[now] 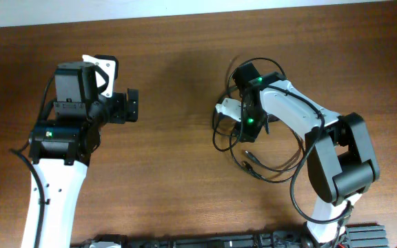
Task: Untangle cables
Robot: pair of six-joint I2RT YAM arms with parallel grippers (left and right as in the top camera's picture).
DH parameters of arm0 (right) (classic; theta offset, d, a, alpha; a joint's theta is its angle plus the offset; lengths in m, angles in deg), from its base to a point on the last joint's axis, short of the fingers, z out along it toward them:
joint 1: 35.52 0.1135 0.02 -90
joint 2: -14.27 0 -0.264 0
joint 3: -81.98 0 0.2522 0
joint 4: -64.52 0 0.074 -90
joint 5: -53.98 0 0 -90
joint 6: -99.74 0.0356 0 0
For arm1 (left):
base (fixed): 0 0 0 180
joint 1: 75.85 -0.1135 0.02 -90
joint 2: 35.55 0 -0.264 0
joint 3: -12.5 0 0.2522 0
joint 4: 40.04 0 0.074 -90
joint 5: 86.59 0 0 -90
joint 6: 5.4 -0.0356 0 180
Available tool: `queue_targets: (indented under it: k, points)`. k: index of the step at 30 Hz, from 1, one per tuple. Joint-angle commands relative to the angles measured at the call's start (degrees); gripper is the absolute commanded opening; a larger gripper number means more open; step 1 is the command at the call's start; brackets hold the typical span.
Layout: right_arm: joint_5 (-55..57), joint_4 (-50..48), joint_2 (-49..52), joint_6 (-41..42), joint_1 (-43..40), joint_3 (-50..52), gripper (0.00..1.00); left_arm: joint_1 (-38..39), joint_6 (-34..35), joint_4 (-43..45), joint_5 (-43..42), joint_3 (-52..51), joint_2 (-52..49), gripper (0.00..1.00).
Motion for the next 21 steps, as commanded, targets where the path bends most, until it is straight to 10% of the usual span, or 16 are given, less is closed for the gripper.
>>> queue_targets:
  k: [1,4,7,21]
  points:
    - [8.7,2.4,-0.2,-0.1,0.1,-2.6,0.39,-0.2,0.7,-0.1,0.2,0.4,0.5,0.99]
    - [8.4,5.0,-0.2,-0.1,0.1,-3.7,0.11,-0.2,0.7,-0.1,0.2,0.4,0.5,0.99]
    - [8.4,6.3,-0.3,-0.1,0.1,-4.0,0.04,-0.2,0.7,-0.1,0.2,0.4,0.5,0.99]
    - [-19.8,13.8,-2.5,0.6,0.1,-29.6,0.04,-0.2,0.7,-0.1,0.2,0.4,0.5,0.99]
